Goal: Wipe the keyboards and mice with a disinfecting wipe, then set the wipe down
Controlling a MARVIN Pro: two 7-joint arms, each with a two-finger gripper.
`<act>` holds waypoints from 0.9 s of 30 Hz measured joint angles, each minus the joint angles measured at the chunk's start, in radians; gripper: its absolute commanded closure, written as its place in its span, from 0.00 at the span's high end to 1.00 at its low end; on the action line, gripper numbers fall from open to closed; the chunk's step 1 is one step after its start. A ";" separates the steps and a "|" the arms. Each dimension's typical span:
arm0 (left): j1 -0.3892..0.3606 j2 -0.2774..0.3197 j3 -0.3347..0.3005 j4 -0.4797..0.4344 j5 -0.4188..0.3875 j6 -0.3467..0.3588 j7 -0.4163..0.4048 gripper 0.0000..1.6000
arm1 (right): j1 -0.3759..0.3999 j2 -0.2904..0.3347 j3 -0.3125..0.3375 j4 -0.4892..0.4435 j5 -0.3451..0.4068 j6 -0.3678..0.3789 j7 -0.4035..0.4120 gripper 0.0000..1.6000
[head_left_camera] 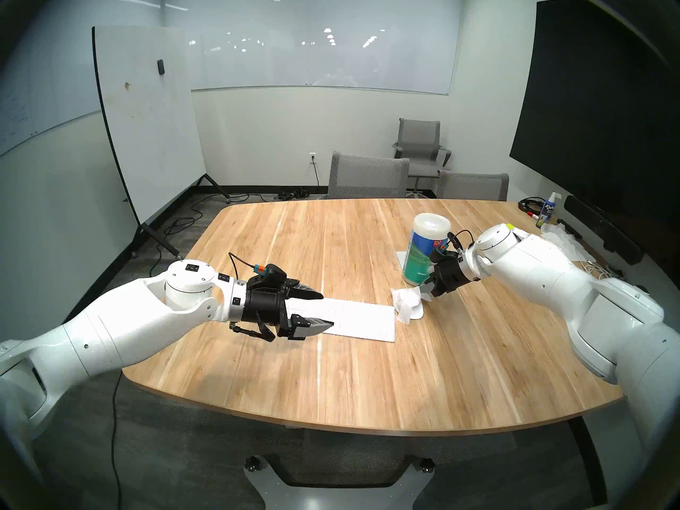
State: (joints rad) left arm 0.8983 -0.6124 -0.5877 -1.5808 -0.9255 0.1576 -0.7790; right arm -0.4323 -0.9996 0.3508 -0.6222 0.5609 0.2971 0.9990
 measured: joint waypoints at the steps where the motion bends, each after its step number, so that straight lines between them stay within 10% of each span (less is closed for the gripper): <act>1: 0.000 0.000 0.000 0.000 0.000 0.000 0.000 1.00 | 0.000 0.003 0.001 -0.003 0.000 0.000 0.003 0.00; 27: 0.000 0.000 0.000 0.000 0.000 0.000 0.000 1.00 | -0.016 0.183 -0.019 -0.235 -0.047 0.015 0.114 0.00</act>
State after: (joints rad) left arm 0.8982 -0.6124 -0.5876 -1.5809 -0.9255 0.1574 -0.7790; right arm -0.4484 -0.8167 0.3317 -0.8570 0.5135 0.3119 1.1129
